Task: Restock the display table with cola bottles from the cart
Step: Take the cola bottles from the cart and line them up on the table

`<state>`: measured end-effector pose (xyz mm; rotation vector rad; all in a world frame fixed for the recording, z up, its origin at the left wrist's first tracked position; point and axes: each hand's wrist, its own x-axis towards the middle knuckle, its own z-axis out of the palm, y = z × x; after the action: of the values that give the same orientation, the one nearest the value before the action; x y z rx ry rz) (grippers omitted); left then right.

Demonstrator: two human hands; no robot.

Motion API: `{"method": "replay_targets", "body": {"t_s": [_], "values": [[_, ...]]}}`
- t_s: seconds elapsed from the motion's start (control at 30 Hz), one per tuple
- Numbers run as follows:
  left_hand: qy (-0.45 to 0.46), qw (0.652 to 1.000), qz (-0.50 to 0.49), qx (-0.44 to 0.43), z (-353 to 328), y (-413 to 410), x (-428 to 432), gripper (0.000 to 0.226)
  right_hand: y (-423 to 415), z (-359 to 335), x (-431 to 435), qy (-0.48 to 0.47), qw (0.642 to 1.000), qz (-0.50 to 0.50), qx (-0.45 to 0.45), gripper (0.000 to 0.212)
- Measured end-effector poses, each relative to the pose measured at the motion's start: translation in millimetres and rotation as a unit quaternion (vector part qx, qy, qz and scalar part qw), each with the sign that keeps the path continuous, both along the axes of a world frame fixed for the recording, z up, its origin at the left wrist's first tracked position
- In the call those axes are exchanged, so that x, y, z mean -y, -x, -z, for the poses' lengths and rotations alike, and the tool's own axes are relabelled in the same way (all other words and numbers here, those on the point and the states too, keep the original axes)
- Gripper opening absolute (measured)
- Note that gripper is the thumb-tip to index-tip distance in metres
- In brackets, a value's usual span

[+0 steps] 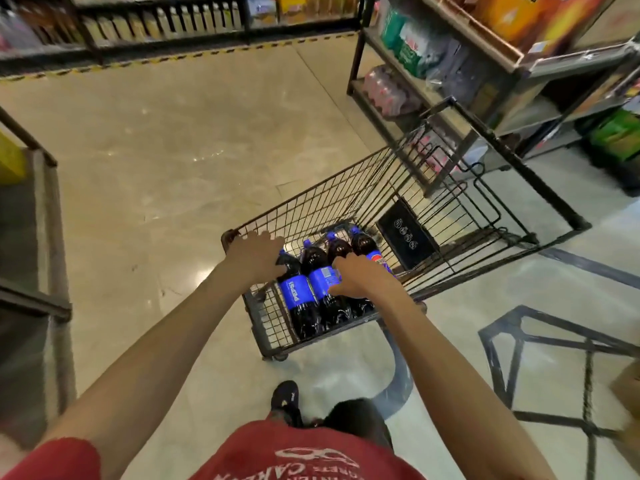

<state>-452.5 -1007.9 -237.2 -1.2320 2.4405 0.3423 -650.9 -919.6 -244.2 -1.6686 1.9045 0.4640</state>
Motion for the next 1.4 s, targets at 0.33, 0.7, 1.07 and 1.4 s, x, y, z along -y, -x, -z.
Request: {"method": "replay_targets", "body": {"t_s": [0.33,0.7,1.07,1.4], "values": [[-0.096,0.990,-0.102,0.028,50,48,31,0.049,53,56,59,-0.064,0.994,-0.071,0.048,0.064],[-0.177,0.941,-0.288,0.005,99,74,46,0.052,85,116,116,-0.149,0.970,-0.166,0.093,0.060],[-0.223,0.884,-0.409,-0.045,212,87,68,0.051,54,228,121,-0.180,0.972,-0.120,0.086,0.053],[-0.221,0.788,-0.534,-0.213,319,81,82,0.063,23,336,104,-0.146,0.969,0.073,0.184,0.064]]}}
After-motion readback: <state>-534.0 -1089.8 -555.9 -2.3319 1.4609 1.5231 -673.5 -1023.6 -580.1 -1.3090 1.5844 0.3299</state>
